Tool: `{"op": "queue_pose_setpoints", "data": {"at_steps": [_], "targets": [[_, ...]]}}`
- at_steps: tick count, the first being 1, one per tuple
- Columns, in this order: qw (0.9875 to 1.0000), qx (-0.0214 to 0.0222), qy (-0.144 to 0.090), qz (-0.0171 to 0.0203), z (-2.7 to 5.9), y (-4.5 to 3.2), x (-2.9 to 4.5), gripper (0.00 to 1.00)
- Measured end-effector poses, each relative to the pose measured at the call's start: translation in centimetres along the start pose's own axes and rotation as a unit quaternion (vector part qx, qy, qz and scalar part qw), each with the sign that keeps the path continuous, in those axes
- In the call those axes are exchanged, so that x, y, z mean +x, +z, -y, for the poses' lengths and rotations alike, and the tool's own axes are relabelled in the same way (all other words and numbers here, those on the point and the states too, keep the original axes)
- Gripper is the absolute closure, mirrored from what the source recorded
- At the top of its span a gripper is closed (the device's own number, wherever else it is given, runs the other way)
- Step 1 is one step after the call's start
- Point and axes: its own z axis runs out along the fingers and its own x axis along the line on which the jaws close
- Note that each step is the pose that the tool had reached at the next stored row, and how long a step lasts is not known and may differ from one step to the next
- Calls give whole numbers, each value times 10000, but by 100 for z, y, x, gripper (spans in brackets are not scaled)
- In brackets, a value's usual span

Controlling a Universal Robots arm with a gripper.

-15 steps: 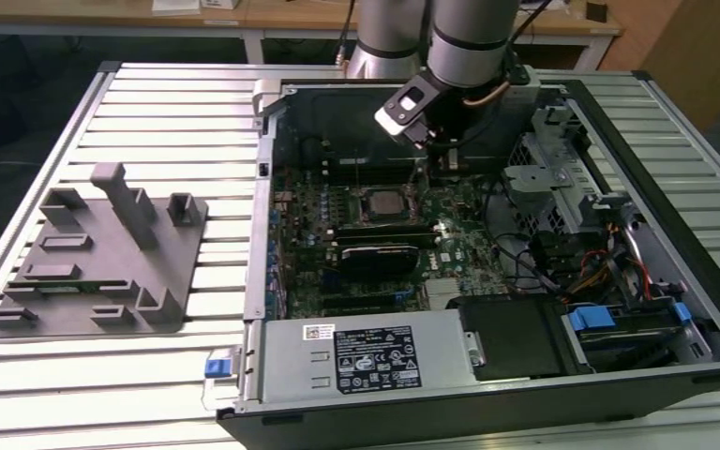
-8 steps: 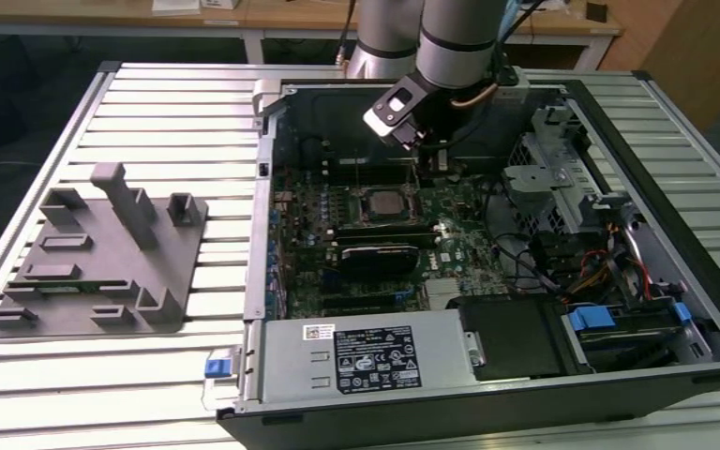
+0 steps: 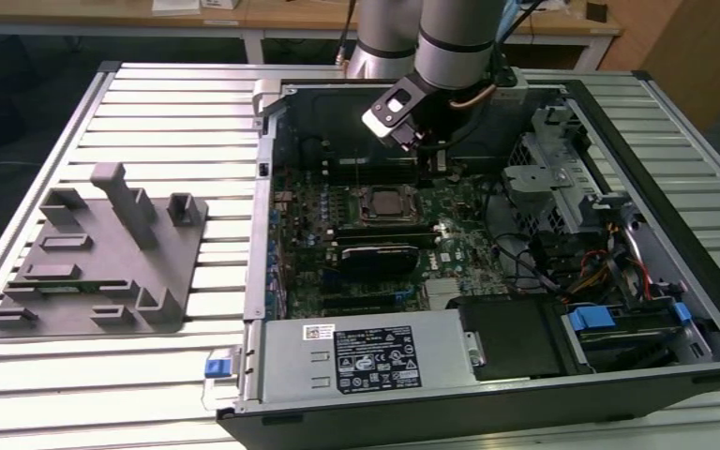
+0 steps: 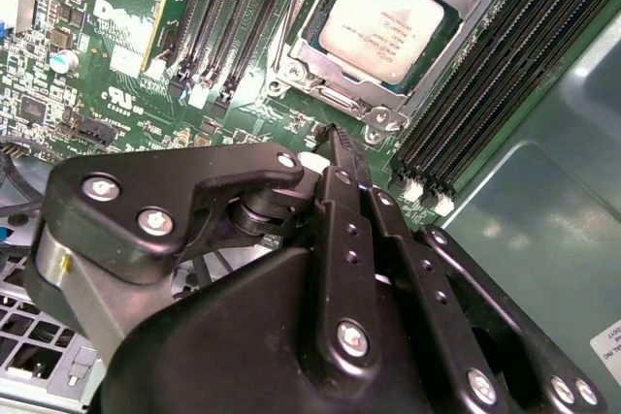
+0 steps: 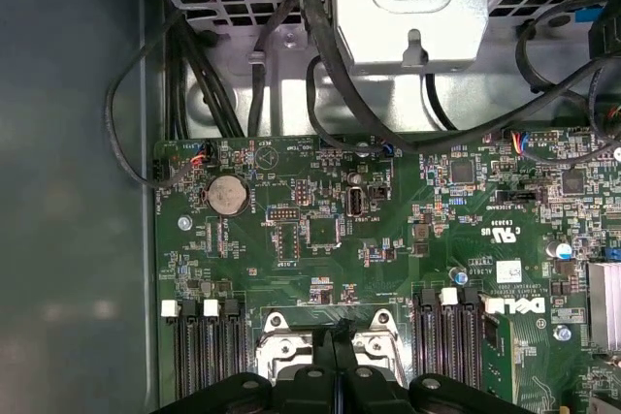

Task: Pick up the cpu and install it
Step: 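Close the cpu cover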

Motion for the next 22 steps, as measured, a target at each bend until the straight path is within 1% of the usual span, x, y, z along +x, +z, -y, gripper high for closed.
{"op": "queue_pose_setpoints", "data": {"at_steps": [5,8,14,18,22], "targets": [[10000,0,0,1,0,0,0,89],[10000,21,1,1,1,1,0,89],[10000,23,0,2,9,2,0,89],[10000,23,1,1,73,12,-2,89],[10000,23,1,2,163,20,-5,89]]}}
